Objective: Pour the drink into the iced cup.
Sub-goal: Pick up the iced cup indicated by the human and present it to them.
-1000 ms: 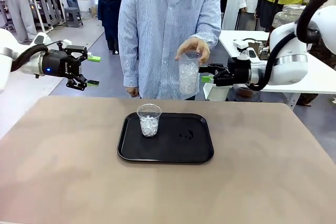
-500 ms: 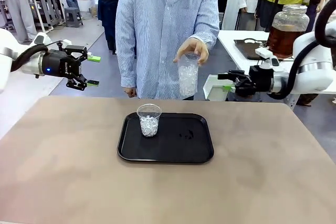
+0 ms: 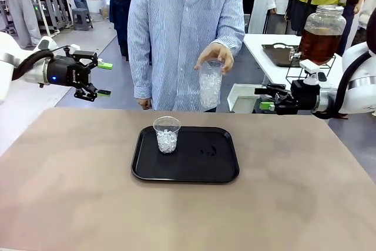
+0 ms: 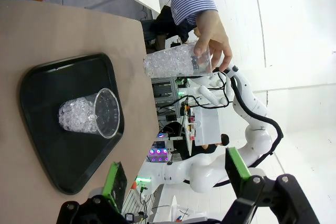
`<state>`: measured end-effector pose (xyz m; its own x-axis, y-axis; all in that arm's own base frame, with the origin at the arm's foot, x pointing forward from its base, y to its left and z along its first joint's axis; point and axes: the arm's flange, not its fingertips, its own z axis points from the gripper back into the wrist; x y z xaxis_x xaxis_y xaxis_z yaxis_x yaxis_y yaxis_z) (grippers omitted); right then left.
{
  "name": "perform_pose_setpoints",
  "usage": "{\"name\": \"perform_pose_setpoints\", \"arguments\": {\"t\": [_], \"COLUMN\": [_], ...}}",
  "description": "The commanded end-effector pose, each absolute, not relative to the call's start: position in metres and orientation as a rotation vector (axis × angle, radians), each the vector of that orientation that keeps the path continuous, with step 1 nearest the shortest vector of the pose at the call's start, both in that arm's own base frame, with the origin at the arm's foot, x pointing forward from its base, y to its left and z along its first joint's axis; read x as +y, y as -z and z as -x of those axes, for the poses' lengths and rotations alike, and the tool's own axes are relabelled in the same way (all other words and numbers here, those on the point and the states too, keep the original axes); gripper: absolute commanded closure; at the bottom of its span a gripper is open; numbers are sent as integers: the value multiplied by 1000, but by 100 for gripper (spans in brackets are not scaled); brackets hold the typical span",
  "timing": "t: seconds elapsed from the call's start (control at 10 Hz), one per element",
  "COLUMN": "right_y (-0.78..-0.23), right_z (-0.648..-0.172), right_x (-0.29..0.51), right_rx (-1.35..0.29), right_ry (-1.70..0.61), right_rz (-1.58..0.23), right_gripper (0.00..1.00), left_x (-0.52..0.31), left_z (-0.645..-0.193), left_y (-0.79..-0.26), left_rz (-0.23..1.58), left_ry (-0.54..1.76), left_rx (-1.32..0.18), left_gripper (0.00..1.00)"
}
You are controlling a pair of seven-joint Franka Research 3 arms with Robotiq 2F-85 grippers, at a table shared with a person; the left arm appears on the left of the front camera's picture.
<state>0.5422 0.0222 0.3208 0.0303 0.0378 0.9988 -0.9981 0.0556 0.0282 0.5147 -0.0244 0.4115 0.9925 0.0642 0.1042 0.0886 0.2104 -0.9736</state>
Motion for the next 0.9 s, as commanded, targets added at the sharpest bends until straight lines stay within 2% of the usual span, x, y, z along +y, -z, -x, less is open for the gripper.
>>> {"name": "perform_pose_setpoints", "arguments": {"t": [0.0, 0.8], "right_y": [-322, -322], "right_z": [-543, -543], "right_x": [22, 22], "right_rx": [-1181, -1181], "right_ry": [-1167, -1167], "right_rz": [-1158, -1158], "right_gripper": [0, 0], "left_x": [-25, -25], "left_z": [-514, -514], "left_y": [-413, -413], "left_rz": [1359, 1359], "left_ry": [16, 16], "left_rx": [-137, -137], "left_gripper": [0, 0]}}
